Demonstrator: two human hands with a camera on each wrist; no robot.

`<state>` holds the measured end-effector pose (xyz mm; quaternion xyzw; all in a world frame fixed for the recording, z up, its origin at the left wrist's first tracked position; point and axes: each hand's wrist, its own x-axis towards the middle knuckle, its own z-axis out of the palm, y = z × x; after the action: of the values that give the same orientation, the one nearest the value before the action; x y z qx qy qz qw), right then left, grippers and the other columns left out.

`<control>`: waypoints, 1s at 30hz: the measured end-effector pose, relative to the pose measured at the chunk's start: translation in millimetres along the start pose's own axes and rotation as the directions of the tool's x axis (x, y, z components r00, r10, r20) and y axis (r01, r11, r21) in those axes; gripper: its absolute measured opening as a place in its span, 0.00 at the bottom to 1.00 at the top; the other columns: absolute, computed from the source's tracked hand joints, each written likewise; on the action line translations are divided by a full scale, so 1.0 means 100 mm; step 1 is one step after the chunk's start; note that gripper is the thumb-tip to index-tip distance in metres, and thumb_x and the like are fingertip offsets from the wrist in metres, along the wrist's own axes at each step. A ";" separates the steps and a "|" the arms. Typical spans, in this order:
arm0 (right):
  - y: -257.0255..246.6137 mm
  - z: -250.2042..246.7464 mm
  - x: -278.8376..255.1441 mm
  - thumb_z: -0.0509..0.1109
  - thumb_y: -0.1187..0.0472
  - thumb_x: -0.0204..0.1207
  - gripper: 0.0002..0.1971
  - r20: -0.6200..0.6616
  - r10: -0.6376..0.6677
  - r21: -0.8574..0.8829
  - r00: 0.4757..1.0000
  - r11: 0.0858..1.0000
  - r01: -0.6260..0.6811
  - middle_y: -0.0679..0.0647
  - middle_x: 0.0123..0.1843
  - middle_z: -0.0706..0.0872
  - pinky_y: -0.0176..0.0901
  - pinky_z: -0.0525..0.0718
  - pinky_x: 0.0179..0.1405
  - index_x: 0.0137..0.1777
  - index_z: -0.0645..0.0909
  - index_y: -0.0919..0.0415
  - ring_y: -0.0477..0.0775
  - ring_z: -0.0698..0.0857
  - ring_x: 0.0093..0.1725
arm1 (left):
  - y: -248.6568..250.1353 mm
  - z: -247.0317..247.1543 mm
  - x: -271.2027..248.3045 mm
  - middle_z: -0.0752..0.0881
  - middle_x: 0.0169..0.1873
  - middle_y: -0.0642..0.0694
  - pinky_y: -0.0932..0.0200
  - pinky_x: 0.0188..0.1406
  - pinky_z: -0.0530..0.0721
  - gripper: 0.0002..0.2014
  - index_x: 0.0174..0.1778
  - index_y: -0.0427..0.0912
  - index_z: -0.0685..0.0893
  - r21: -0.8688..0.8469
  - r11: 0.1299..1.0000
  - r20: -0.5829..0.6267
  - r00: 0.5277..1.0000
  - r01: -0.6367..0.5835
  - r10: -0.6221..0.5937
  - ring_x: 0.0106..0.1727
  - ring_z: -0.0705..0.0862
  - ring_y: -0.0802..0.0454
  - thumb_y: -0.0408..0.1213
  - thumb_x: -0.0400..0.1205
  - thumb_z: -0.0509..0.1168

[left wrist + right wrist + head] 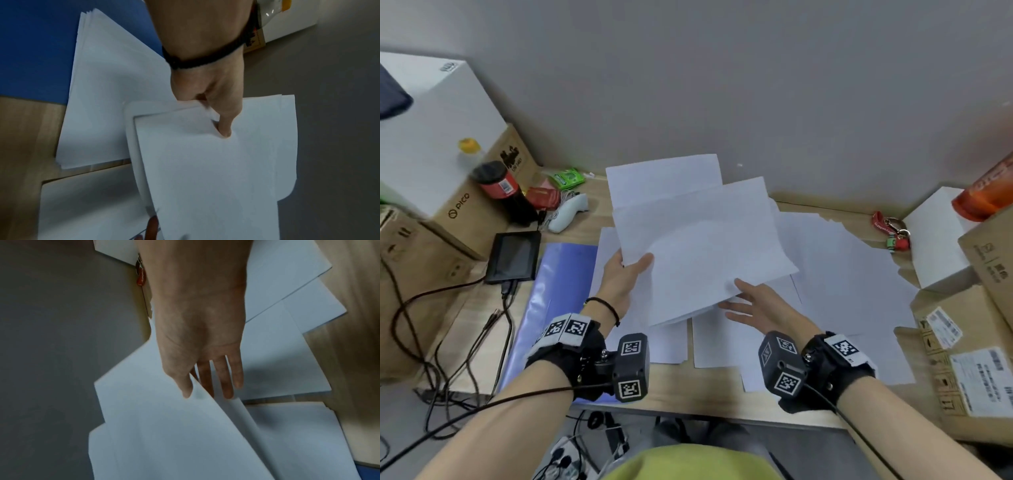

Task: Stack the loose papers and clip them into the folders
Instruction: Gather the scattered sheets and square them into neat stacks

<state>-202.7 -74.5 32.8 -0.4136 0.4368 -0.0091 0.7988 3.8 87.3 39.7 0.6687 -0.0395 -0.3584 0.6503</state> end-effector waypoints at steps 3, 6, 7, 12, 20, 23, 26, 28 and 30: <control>0.04 0.06 0.07 0.67 0.62 0.81 0.19 -0.076 -0.022 0.010 0.997 1.000 0.023 0.66 0.58 0.86 0.51 0.87 0.52 0.67 0.75 0.74 0.63 0.88 0.53 | 0.01 0.05 -0.07 0.89 0.57 0.46 0.51 0.52 0.86 0.22 0.65 0.44 0.81 0.024 1.000 0.106 0.994 0.013 -0.016 0.56 0.88 0.48 0.34 0.75 0.75; 0.03 0.01 0.09 0.68 0.66 0.79 0.22 -0.209 -0.069 -0.058 0.975 0.997 0.058 0.68 0.53 0.85 0.45 0.89 0.41 0.68 0.67 0.76 0.60 0.88 0.48 | -0.03 0.03 -0.11 0.88 0.59 0.49 0.50 0.59 0.84 0.22 0.67 0.47 0.80 0.085 0.996 0.166 0.986 0.016 -0.030 0.59 0.87 0.50 0.40 0.76 0.74; 0.03 -0.03 0.10 0.68 0.68 0.78 0.21 -0.252 -0.075 -0.076 0.965 0.995 0.057 0.67 0.53 0.83 0.45 0.89 0.39 0.67 0.64 0.72 0.60 0.87 0.48 | -0.03 0.01 -0.12 0.88 0.60 0.51 0.51 0.61 0.83 0.20 0.67 0.49 0.80 0.122 0.992 0.162 0.986 0.018 -0.038 0.60 0.86 0.51 0.44 0.79 0.71; 0.04 -0.40 0.07 0.65 0.68 0.79 0.17 -0.432 -0.076 -0.228 0.899 0.973 -0.027 0.60 0.46 0.78 0.45 0.82 0.35 0.64 0.66 0.68 0.55 0.80 0.40 | -0.05 -0.23 -0.04 0.83 0.65 0.49 0.53 0.62 0.78 0.21 0.73 0.44 0.77 0.243 0.966 0.074 0.991 0.086 -0.107 0.62 0.82 0.48 0.48 0.86 0.59; 0.25 -0.24 0.18 0.67 0.66 0.80 0.11 -0.276 0.057 -0.397 0.959 0.902 -0.168 0.58 0.42 0.85 0.39 0.82 0.28 0.58 0.76 0.70 0.54 0.84 0.36 | -0.20 -0.59 -0.13 0.79 0.68 0.48 0.49 0.67 0.77 0.16 0.72 0.44 0.73 0.426 0.849 0.056 0.928 0.312 -0.369 0.63 0.80 0.43 0.39 0.88 0.57; 0.39 0.03 0.27 0.68 0.62 0.78 0.17 -0.211 0.125 -0.431 0.969 0.878 -0.207 0.61 0.48 0.85 0.41 0.82 0.32 0.63 0.73 0.71 0.55 0.86 0.38 | -0.25 -0.59 -0.16 0.72 0.69 0.52 0.51 0.66 0.73 0.32 0.81 0.48 0.60 0.447 0.812 0.051 0.896 0.375 -0.442 0.67 0.74 0.47 0.51 0.84 0.63; 0.50 0.26 0.30 0.67 0.58 0.81 0.27 -0.152 0.155 -0.448 0.976 0.869 -0.208 0.58 0.56 0.80 0.40 0.81 0.33 0.73 0.63 0.71 0.51 0.83 0.43 | -0.36 -0.67 -0.12 0.76 0.73 0.55 0.49 0.71 0.74 0.39 0.78 0.51 0.68 0.511 0.803 0.142 0.891 0.307 -0.431 0.71 0.77 0.49 0.60 0.74 0.72; 0.55 0.35 0.32 0.67 0.57 0.81 0.25 -0.101 0.177 -0.415 0.979 0.887 -0.203 0.54 0.54 0.80 0.37 0.79 0.34 0.72 0.64 0.67 0.49 0.82 0.44 | -0.37 -0.67 -0.11 0.85 0.65 0.52 0.55 0.61 0.82 0.27 0.72 0.48 0.77 0.501 0.843 0.225 0.910 0.199 -0.348 0.63 0.84 0.52 0.48 0.77 0.73; 0.53 0.39 0.31 0.70 0.57 0.79 0.23 -0.038 0.177 -0.391 0.983 0.903 -0.178 0.51 0.53 0.85 0.36 0.81 0.37 0.70 0.70 0.64 0.48 0.85 0.47 | -0.30 -0.63 -0.14 0.87 0.60 0.50 0.54 0.60 0.84 0.22 0.69 0.45 0.79 0.467 0.879 0.281 0.926 0.096 -0.251 0.61 0.86 0.50 0.41 0.79 0.72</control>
<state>-174.2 -25.7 -13.1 -0.5239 0.4661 0.1511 0.6968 14.6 151.6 12.7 0.7298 -0.1689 -0.5052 0.4285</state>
